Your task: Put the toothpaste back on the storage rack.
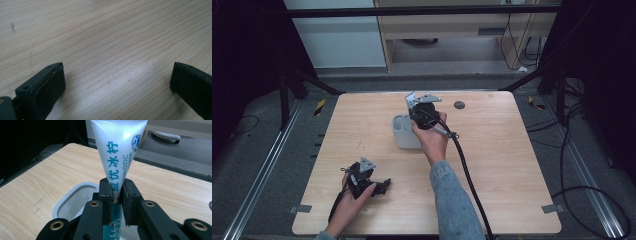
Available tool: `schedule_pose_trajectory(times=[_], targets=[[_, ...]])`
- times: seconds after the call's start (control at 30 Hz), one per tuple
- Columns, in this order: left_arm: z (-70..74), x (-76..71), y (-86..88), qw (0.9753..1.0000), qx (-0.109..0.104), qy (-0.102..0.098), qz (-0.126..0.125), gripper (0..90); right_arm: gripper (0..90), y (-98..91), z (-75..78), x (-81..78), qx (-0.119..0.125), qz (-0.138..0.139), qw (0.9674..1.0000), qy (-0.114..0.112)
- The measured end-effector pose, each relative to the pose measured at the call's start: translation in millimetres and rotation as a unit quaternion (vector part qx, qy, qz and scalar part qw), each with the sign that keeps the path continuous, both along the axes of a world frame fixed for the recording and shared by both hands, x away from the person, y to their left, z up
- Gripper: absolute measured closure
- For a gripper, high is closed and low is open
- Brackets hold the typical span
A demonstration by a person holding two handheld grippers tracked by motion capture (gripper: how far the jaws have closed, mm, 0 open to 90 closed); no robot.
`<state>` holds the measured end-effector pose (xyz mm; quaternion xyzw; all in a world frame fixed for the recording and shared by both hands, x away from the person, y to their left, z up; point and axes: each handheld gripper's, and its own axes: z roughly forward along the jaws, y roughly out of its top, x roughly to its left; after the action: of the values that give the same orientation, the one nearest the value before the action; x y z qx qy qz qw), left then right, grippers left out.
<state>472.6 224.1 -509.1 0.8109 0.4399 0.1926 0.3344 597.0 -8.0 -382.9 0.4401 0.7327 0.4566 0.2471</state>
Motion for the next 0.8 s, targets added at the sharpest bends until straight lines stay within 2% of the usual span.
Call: schedule_pose_trajectory(times=[0.8], targets=[[0.0,-0.4,-1.2,1.0000,0.000,0.000,-0.003,0.0,79.1,7.1,-4.8,-2.5,-0.020,0.013,0.9997,0.004]])
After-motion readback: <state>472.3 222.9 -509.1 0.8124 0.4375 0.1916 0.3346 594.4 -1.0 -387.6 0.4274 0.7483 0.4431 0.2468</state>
